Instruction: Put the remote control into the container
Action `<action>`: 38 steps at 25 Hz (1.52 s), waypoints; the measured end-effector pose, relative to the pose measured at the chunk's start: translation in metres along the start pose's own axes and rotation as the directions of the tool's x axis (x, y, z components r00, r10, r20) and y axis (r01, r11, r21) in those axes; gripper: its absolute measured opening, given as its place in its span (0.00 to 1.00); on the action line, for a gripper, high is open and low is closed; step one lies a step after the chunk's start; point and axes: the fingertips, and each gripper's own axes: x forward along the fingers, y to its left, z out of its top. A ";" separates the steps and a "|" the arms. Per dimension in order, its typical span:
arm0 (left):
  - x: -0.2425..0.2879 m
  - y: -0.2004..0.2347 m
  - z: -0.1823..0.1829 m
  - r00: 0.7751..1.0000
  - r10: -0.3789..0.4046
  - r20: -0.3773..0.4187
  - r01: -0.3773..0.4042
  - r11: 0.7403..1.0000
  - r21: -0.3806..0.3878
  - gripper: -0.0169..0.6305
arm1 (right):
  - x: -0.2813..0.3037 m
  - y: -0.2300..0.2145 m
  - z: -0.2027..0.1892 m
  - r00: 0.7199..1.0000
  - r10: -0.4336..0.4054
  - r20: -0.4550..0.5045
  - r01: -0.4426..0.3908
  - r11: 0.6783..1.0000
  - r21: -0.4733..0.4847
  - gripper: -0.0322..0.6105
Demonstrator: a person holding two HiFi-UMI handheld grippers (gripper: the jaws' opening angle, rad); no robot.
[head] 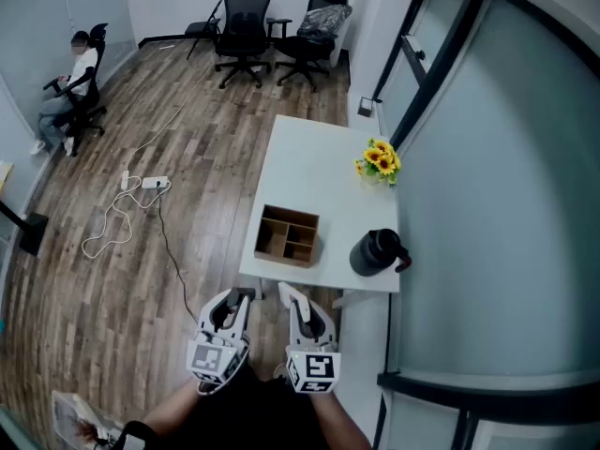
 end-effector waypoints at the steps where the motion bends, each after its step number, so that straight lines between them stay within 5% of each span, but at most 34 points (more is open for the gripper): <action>1: 0.000 0.001 0.000 1.000 -0.001 0.002 0.001 1.000 0.001 0.18 | 0.000 0.001 -0.001 1.000 0.006 0.000 -0.006 1.000 -0.004 0.19; 21: 0.000 0.008 0.002 1.000 0.004 0.013 -0.004 1.000 -0.001 0.18 | 0.006 0.009 0.007 1.000 0.024 0.020 -0.024 1.000 -0.008 0.19; 38: 0.020 0.044 0.010 0.996 -0.083 0.014 0.083 0.997 -0.005 0.18 | 0.033 0.025 0.009 0.997 -0.064 0.037 0.064 0.998 -0.008 0.19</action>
